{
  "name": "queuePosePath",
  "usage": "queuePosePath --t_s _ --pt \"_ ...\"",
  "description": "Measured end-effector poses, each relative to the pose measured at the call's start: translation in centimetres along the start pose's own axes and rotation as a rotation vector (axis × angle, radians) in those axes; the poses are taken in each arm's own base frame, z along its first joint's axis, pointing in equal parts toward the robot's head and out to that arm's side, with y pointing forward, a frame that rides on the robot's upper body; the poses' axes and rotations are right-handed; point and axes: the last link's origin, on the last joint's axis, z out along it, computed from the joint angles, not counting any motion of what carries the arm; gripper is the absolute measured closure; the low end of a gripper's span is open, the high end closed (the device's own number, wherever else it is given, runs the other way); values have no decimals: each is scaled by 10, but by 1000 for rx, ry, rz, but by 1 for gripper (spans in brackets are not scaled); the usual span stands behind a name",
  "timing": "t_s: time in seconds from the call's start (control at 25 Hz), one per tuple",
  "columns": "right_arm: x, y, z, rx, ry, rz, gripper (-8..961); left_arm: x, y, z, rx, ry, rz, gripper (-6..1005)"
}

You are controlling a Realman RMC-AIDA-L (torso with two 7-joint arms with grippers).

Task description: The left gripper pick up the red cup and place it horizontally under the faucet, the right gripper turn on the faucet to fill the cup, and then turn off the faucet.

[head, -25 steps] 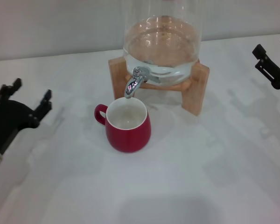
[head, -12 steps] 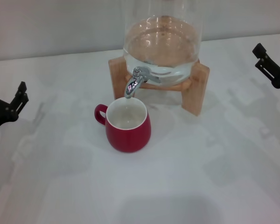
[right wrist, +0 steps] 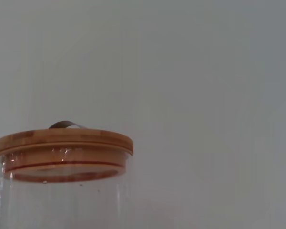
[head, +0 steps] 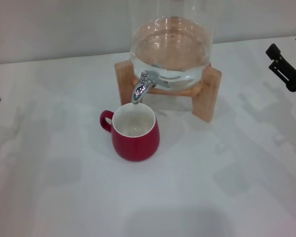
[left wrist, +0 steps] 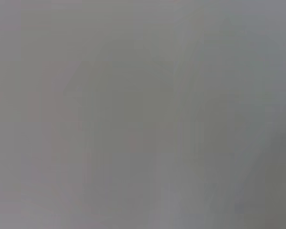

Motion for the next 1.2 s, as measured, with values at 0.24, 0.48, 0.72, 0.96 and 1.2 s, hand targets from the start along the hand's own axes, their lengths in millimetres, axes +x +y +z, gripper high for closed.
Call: queuePosePath --t_s 0.24,0.48,0.72,0.96,1.2 --pt "-1 5 -1 -27 -11 21 83 -4 -11 -10 61 -7 -30 216" --pt "0 15 -4 -82 -5 57 83 -6 -17 -19 92 3 -31 216" --pt "5 26 -2 -142 23 75 83 -7 -19 -22 96 0 -29 216" --pt "8 36 2 -196 41 97 82 -8 -19 -22 93 -8 -26 217" --pt "14 46 10 -245 76 103 82 -8 -17 -21 82 -9 -22 217"
